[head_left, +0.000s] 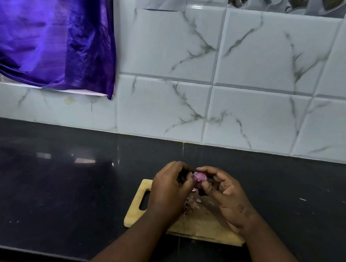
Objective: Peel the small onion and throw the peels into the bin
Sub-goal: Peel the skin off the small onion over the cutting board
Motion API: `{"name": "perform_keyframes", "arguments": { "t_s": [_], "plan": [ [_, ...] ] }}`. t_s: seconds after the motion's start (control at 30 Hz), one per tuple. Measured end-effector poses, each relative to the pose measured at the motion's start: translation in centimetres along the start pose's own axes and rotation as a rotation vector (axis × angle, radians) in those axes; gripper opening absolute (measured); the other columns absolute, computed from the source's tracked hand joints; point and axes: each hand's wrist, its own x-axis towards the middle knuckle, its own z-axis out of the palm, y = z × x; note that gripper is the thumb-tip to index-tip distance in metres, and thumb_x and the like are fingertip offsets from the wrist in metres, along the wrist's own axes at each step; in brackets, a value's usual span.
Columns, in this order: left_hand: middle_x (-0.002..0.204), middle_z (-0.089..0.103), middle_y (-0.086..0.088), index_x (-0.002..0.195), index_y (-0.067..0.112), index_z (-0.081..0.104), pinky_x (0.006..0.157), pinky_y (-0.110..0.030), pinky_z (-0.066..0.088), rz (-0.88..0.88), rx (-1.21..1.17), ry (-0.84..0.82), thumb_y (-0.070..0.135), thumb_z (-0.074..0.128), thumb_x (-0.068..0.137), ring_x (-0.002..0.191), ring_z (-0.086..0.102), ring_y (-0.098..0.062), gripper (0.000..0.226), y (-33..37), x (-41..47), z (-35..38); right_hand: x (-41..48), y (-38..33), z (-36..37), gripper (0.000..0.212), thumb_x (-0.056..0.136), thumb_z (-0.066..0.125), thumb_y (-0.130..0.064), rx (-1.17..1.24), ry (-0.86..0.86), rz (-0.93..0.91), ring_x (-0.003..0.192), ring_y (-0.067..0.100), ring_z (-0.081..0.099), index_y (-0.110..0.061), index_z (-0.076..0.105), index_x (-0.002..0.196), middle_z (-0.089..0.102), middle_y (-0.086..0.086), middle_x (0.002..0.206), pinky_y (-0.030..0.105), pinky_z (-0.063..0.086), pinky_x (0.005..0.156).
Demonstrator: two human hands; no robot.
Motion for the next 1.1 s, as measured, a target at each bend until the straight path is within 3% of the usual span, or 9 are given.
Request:
{"name": "perform_keyframes", "arguments": {
  "t_s": [0.1, 0.3, 0.47, 0.63, 0.83, 1.1],
  "plan": [
    [0.087, 0.068, 0.009, 0.092, 0.021, 0.071, 0.065, -0.021, 0.053, -0.071, -0.078, 0.062, 0.014, 0.071, 0.094, 0.08, 0.065, -0.009, 0.007, -0.2, 0.3, 0.0, 0.1, 0.0, 0.0, 0.033, 0.087, 0.07, -0.006, 0.042, 0.002, -0.018, 0.109, 0.027, 0.071, -0.01, 0.071, 0.12, 0.073, 0.013, 0.119, 0.031, 0.059, 0.081],
    [0.08, 0.069, 0.001, 0.084, 0.02, 0.069, 0.071, -0.05, 0.059, -0.266, -0.108, 0.131, 0.016, 0.067, 0.095, 0.075, 0.067, -0.018, 0.012, -1.8, 0.9, 0.1, 0.3, 0.1, -0.3, 0.036, 0.086, 0.065, -0.008, 0.177, 0.041, -0.014, 0.108, 0.022, 0.07, -0.01, 0.068, 0.122, 0.073, 0.012, 0.123, 0.033, 0.06, 0.088],
    [0.074, 0.069, 0.001, 0.08, 0.016, 0.072, 0.068, -0.048, 0.056, -0.152, -0.097, 0.042, 0.024, 0.059, 0.102, 0.072, 0.065, -0.015, 0.027, -1.1, 0.4, 0.3, 0.5, 0.3, -0.2, 0.035, 0.087, 0.066, -0.009, 0.116, 0.045, -0.003, 0.108, 0.02, 0.072, -0.013, 0.07, 0.122, 0.074, 0.01, 0.122, 0.03, 0.058, 0.087],
    [0.095, 0.073, 0.015, 0.105, 0.028, 0.077, 0.077, -0.032, 0.06, -0.013, -0.092, -0.056, 0.04, 0.066, 0.099, 0.091, 0.069, -0.001, 0.017, -0.4, 0.2, -0.1, 0.5, 0.3, -0.4, 0.033, 0.091, 0.064, -0.005, 0.131, 0.047, 0.024, 0.109, 0.025, 0.072, -0.01, 0.069, 0.123, 0.074, 0.013, 0.122, 0.03, 0.058, 0.086],
    [0.094, 0.069, 0.013, 0.106, 0.026, 0.072, 0.075, -0.036, 0.059, 0.02, -0.011, -0.061, 0.034, 0.061, 0.104, 0.088, 0.065, -0.003, 0.013, -0.5, 0.1, 0.2, 0.3, 0.0, -0.1, 0.037, 0.086, 0.067, -0.01, 0.117, 0.043, 0.028, 0.108, 0.023, 0.073, -0.01, 0.068, 0.122, 0.075, 0.011, 0.12, 0.03, 0.059, 0.084],
    [0.087, 0.058, 0.009, 0.094, 0.023, 0.06, 0.065, -0.023, 0.043, -0.022, 0.044, -0.081, 0.026, 0.053, 0.107, 0.079, 0.056, -0.008, 0.015, 0.0, 0.0, 0.2, 0.4, 0.3, 0.0, 0.035, 0.088, 0.066, -0.009, 0.131, 0.043, 0.025, 0.11, 0.026, 0.071, -0.008, 0.067, 0.124, 0.073, 0.013, 0.122, 0.034, 0.059, 0.086]
  ]
}}
